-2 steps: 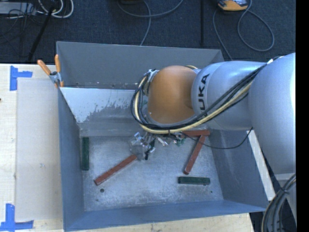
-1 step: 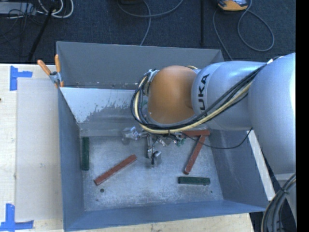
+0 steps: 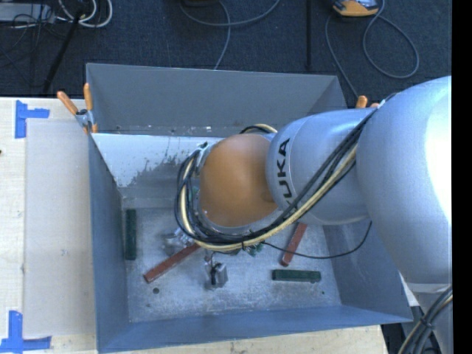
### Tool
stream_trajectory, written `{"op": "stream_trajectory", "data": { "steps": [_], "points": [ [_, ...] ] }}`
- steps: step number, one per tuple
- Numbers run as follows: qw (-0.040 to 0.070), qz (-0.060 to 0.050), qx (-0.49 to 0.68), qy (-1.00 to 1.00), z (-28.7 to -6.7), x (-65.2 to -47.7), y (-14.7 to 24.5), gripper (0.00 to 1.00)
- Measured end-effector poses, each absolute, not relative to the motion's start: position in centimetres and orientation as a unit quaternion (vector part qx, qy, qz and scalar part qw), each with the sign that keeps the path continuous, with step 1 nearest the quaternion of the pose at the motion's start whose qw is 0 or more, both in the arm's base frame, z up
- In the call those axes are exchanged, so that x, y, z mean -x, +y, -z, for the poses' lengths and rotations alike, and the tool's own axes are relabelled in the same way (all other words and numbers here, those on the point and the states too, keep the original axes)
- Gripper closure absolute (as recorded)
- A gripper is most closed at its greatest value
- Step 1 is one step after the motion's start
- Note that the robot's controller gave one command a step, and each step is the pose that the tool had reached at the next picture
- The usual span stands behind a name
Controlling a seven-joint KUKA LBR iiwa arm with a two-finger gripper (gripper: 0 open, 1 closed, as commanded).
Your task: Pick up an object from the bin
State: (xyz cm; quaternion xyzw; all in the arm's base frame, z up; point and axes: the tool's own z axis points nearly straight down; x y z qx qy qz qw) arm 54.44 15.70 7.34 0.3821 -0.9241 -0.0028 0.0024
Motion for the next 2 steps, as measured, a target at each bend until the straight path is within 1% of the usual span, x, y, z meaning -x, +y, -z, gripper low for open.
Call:
{"op": "stream_trajectory", "data": {
  "steps": [1,2],
  "points": [
    [0.001,0.001,-0.378,-0.926,-7.4,-54.8,15.3,1.0],
    [-0.005,0.0,-0.376,-0.927,-21.3,-56.6,15.2,1.0]
  ]
}}
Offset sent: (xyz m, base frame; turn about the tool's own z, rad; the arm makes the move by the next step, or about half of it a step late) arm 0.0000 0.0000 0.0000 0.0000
